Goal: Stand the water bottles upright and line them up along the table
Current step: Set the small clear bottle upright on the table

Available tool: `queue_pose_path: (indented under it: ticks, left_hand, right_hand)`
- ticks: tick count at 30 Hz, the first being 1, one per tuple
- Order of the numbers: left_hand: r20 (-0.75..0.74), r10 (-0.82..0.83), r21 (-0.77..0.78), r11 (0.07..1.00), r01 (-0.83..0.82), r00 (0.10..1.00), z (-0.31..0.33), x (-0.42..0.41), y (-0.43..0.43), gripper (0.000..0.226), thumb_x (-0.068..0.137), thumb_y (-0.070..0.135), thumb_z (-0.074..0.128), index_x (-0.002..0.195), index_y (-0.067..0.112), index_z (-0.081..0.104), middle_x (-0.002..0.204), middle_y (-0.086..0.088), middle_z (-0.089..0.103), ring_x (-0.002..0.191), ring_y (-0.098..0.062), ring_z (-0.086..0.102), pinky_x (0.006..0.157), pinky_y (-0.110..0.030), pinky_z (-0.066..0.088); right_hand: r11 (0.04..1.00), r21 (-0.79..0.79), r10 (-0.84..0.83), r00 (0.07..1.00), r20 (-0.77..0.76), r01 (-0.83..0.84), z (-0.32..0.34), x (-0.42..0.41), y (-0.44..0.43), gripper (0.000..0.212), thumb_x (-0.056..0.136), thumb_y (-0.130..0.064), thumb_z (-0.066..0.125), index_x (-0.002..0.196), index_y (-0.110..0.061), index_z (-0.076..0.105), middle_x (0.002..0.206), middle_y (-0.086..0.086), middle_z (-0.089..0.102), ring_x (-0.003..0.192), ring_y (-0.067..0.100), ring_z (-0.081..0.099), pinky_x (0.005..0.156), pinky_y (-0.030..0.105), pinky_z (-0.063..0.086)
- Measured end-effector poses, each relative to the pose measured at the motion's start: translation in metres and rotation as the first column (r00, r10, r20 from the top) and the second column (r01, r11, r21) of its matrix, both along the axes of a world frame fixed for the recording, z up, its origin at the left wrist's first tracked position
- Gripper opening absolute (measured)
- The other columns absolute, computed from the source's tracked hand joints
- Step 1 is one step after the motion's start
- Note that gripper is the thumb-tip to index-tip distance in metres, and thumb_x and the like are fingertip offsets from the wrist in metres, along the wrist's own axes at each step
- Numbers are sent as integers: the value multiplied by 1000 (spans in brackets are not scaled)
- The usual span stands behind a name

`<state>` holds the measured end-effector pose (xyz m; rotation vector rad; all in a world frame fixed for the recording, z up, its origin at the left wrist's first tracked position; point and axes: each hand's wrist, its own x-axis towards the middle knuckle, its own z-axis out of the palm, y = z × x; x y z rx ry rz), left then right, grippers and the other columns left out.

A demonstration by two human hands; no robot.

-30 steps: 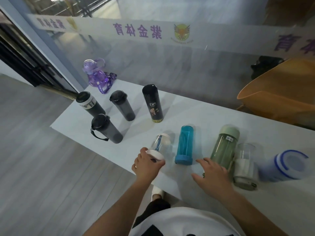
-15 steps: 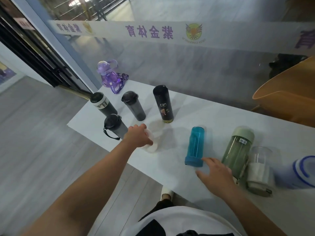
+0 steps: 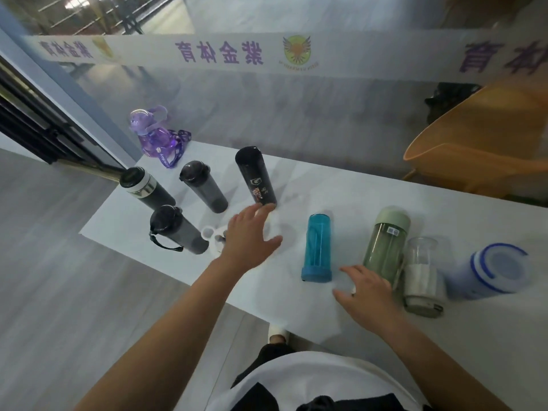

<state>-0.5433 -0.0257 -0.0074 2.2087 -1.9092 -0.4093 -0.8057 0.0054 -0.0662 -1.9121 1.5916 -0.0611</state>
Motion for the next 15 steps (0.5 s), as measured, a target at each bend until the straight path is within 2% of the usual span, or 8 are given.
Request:
queue_pose_path:
  ticks: [2,5,8,10,12,15]
  left_hand:
    - [-150,64,30,998,-60,987,-16,-36,12,71,84,55,65,144,37,33,156,5,33,143,-20,30,118,-49,26]
    - [-298,233,268,951,-153,926,-57,-74,27,94,77,60,70,151,36,17,161,3,19,147,-23,20,119,-52,23]
    - [-440,444,433,866,-249,781,-93,-95,38,114,63,68,75,152,32,14,157,-3,26,141,-30,32,112,-57,34]
    - [-507,534,470,829,-302,677,-109,-103,42,123,50,77,73,150,35,15,151,-5,34,134,-30,42,106,-57,42]
    - [-540,561,471,819,-328,627,-119,-110,42,124,45,80,72,148,37,17,146,-4,40,128,-29,48,103,-55,45]
    - [-545,567,441,821,-364,618,-121,-121,42,107,61,66,77,147,29,23,137,-4,49,120,-27,55,101,-52,48]
  right_hand:
    - [1000,3,-15,1000,21,15,0,-10,3,58,86,-50,55,139,-29,43,145,-5,44,133,16,40,111,42,31]
    - [999,-10,-33,998,51,34,1,-26,11,57,85,-44,61,138,-26,47,145,0,44,133,18,40,110,37,34]
    - [999,5,-51,997,51,51,2,-46,21,57,83,-42,63,136,-28,49,147,2,42,134,20,38,112,33,29]
    - [996,27,-82,995,50,81,3,-60,28,59,83,-43,64,138,-29,47,150,3,39,136,22,36,113,33,25]
    - [992,42,-117,992,46,116,3,-73,35,61,83,-43,64,139,-28,46,150,3,38,137,21,36,113,31,25]
    - [988,52,-151,987,57,148,2,-89,44,61,83,-42,65,139,-26,46,150,2,38,136,19,37,112,33,30]
